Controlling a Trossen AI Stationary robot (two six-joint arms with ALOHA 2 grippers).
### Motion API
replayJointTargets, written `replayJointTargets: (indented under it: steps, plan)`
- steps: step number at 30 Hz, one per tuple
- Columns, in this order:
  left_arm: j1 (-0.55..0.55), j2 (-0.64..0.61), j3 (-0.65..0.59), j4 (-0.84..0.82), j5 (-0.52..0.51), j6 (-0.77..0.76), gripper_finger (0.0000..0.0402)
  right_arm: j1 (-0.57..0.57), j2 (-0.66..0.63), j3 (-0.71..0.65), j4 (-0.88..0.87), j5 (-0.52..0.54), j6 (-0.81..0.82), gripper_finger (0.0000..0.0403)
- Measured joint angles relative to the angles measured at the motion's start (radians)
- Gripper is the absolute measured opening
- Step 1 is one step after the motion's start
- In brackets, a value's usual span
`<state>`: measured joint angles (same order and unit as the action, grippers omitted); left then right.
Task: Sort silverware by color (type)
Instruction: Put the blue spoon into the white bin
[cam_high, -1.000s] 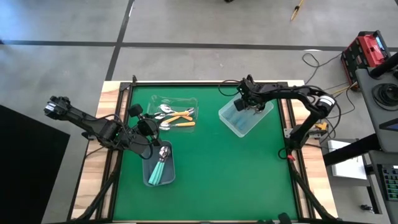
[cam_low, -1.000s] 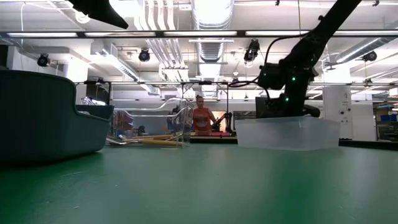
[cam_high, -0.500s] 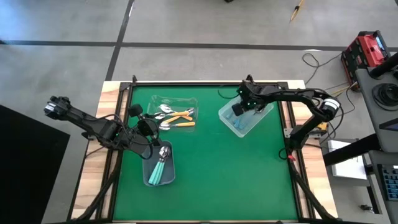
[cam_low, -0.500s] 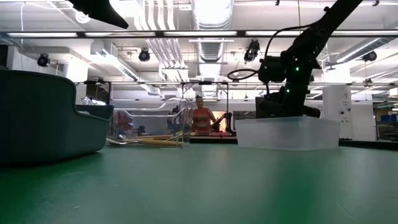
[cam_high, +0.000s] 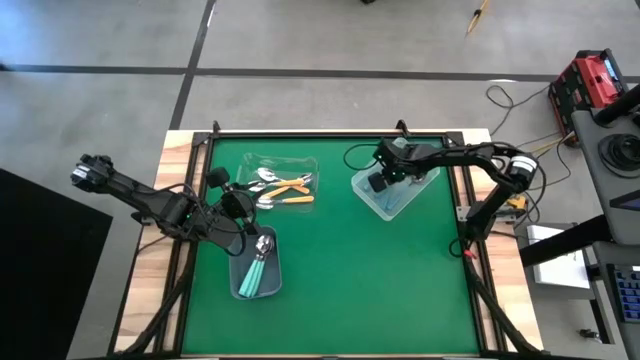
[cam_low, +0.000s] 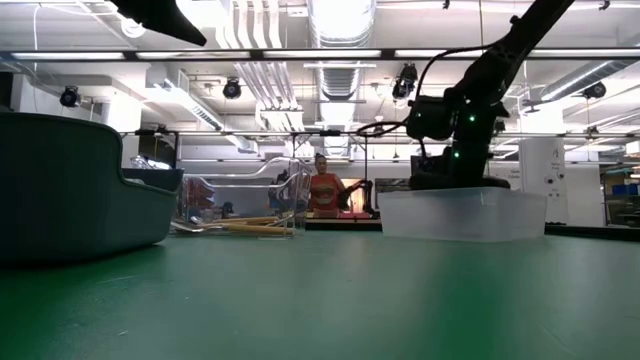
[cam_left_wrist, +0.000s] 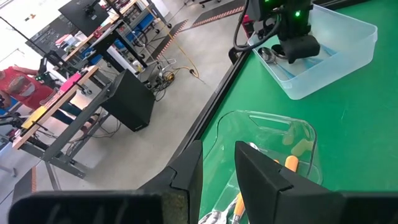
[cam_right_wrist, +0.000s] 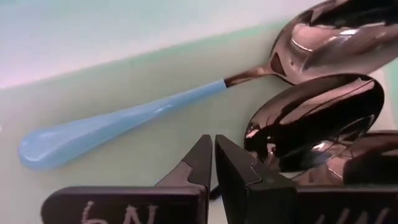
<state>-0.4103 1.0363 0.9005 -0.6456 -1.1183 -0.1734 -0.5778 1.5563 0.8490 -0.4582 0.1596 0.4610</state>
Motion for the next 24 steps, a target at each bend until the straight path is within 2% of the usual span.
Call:
replayJointTargets:
  steps: [7,16,24]
  plan:
    - [0.0,0.0,0.0,0.001,0.0,0.0,0.0076,0.0,-0.017,0.016,-0.005,-0.002,-0.013,0.0013]
    - [0.0,0.0,0.0,0.003,0.0,0.003,0.0076,0.005,-0.064,0.026,-0.231,-0.037,0.017,0.0013]
    - [0.0,0.0,0.0,0.008,0.0,0.016,0.0076,0.046,-0.04,0.017,-0.226,-0.108,0.036,0.0013]
